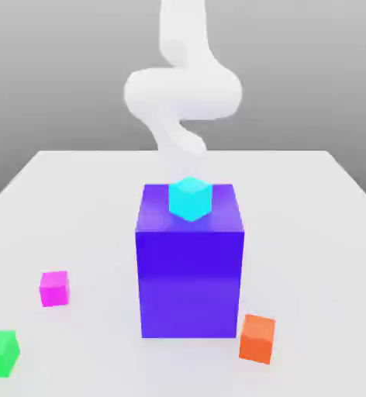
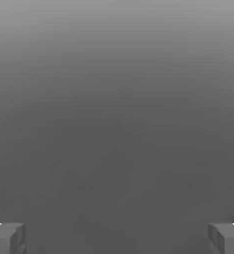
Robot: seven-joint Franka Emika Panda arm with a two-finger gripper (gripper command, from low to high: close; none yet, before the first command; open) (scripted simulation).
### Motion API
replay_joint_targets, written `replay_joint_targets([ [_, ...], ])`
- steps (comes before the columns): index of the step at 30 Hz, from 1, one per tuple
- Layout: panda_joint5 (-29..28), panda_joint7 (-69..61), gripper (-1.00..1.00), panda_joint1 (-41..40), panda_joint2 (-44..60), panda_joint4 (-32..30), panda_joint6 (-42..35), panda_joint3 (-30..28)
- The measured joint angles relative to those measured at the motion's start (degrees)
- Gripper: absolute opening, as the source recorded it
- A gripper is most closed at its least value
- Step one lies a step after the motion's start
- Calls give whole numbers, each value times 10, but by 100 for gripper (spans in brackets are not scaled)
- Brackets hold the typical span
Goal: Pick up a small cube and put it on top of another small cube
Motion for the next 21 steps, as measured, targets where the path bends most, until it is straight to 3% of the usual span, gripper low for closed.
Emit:
replay_joint_targets([
  [7, -39, -136, 0, -28, 149, -92, 100, -106],
  [13, -40, -270, 0, -52, 271, -168, 183, -200],
  [18, 11, -418, 0, -86, 381, -231, 253, -260],
  [21, 87, -522, 0, -122, 450, -255, 294, -242],
])
